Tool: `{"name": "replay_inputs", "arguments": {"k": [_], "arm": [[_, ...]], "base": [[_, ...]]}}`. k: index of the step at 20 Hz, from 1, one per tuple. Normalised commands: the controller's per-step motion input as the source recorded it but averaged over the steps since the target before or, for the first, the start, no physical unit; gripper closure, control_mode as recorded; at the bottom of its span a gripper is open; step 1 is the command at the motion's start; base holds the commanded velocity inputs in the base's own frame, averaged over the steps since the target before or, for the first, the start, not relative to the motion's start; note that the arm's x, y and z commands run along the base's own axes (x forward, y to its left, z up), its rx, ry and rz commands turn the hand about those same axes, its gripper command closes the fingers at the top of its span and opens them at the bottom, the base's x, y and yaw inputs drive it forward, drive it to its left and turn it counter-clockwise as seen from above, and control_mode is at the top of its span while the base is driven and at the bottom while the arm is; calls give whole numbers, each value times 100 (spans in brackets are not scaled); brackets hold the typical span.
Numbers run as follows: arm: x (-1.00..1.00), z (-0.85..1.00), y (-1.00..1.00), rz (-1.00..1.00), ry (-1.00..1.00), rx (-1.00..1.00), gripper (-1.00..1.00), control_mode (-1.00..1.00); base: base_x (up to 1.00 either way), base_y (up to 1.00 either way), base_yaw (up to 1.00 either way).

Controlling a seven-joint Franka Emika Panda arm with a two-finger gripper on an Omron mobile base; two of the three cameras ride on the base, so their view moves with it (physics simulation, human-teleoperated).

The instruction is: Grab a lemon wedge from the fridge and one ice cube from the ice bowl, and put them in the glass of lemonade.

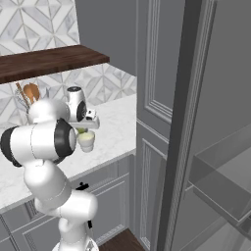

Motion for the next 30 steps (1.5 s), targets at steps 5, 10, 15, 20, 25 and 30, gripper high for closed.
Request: {"name": "replay_inputs", "arguments": {"k": [5, 10, 15, 20, 25, 30], "arm": [[14, -3, -2, 0, 0, 0, 100, -100], [0, -19, 0, 0, -11, 0, 100, -100], [0, 0, 0, 0, 0, 0, -100, -100], [0, 0, 0, 0, 0, 0, -100, -100], [0, 0, 0, 0, 0, 0, -100, -100], [0, 16, 0, 0, 0, 0, -100, -100]], "base": [[0, 0, 0], [0, 0, 0], [0, 0, 0], [0, 0, 0], [0, 0, 0], [0, 0, 0]]}}
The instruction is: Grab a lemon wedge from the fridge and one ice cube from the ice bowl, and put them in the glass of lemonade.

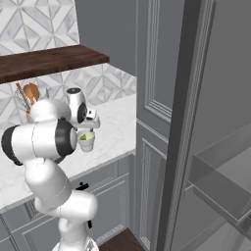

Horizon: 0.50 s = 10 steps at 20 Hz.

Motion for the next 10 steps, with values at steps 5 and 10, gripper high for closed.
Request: {"name": "replay_inputs", "arguments": {"k": [5, 10], "arm": [[-2, 16, -3, 0, -5, 9, -100, -100], [-10, 0, -32, 0, 0, 5, -100, -100]], "base": [[0, 0, 0], [0, 0, 0]]}}
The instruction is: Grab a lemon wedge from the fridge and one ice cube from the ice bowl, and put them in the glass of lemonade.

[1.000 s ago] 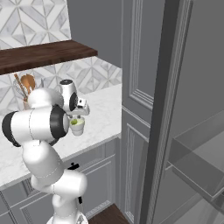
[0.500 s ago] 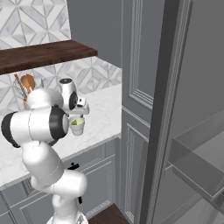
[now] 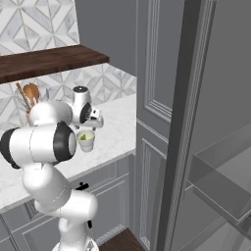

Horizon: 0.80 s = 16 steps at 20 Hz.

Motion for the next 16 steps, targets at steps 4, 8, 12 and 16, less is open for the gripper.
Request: {"name": "replay_inputs", "arguments": {"k": [4, 8, 12, 16], "arm": [[-38, 0, -9, 0, -3, 2, -100, -100], [-84, 6, 2, 4, -10, 0, -100, -100], [-100, 43, 5, 5, -23, 0, -100, -100], [-89, 55, 1, 2, -11, -7, -100, -100]], "base": [[0, 0, 0], [0, 0, 0], [0, 0, 0], [0, 0, 0]]}}
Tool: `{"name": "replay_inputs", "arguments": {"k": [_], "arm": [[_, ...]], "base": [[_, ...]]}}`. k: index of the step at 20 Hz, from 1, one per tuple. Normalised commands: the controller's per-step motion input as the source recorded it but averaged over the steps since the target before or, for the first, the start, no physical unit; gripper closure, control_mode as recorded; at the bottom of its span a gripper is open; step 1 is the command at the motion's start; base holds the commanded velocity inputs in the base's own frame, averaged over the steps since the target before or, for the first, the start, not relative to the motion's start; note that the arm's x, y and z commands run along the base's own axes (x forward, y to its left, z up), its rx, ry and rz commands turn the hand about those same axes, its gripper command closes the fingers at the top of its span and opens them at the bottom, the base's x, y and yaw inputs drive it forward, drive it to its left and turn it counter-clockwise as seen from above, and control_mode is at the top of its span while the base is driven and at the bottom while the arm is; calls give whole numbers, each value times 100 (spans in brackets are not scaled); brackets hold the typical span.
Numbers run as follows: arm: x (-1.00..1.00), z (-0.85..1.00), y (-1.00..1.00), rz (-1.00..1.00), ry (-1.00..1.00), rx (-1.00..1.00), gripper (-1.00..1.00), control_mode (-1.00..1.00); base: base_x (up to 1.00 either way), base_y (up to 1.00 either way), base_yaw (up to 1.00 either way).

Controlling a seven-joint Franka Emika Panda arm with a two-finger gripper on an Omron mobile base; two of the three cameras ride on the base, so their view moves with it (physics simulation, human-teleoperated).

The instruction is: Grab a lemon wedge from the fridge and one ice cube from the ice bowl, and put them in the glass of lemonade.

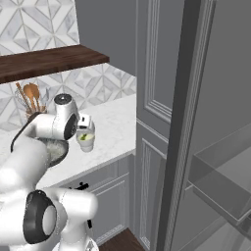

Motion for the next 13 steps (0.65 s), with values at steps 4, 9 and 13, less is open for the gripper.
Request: {"name": "replay_inputs", "arguments": {"k": [4, 9, 13], "arm": [[-88, 79, 0, 3, 0, -13, -100, -100], [-95, 9, -2, 0, -4, 1, -100, -100], [-99, 9, -26, 0, 0, 5, -100, -100]], "base": [[0, 0, 0], [0, 0, 0], [0, 0, 0]]}}
